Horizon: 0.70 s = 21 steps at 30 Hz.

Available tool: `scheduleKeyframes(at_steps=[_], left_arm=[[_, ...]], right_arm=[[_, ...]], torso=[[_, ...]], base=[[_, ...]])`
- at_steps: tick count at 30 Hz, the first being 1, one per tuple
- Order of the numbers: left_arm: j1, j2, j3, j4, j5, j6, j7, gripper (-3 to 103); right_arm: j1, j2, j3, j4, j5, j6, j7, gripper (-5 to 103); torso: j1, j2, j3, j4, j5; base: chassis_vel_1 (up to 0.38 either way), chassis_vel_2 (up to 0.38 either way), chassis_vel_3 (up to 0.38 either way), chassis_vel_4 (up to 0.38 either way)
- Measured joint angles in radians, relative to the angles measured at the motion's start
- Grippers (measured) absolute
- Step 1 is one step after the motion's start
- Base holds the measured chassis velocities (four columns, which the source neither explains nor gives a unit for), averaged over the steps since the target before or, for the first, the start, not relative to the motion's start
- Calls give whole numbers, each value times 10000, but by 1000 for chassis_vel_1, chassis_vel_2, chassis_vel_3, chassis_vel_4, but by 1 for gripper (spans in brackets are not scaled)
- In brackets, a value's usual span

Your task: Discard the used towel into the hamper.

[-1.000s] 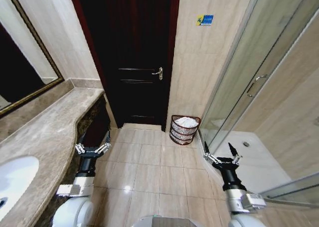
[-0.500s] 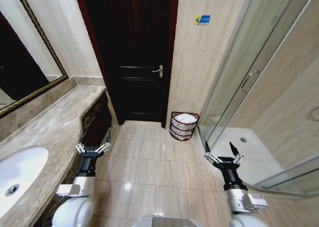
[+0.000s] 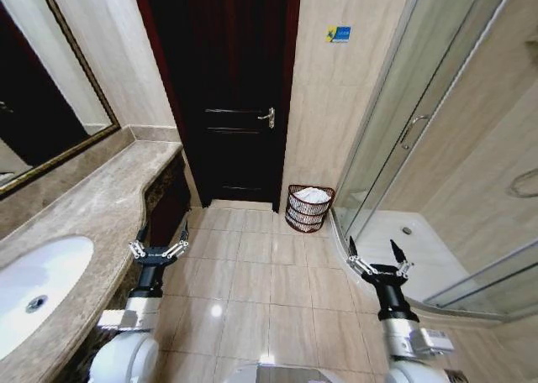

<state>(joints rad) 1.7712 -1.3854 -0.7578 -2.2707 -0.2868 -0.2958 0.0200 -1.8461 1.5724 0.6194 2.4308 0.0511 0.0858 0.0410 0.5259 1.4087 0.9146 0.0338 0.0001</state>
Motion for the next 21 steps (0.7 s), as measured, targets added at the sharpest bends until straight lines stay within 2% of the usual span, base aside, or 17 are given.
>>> scheduleKeyframes(at_steps=[21], left_arm=[[-36, 12, 33, 73, 126, -4, -64, 100]], right_arm=[[83, 8, 0, 44, -222, -133, 179, 100]], torso=[[1, -1, -1, -1, -1]], base=[[0, 0, 0, 0]])
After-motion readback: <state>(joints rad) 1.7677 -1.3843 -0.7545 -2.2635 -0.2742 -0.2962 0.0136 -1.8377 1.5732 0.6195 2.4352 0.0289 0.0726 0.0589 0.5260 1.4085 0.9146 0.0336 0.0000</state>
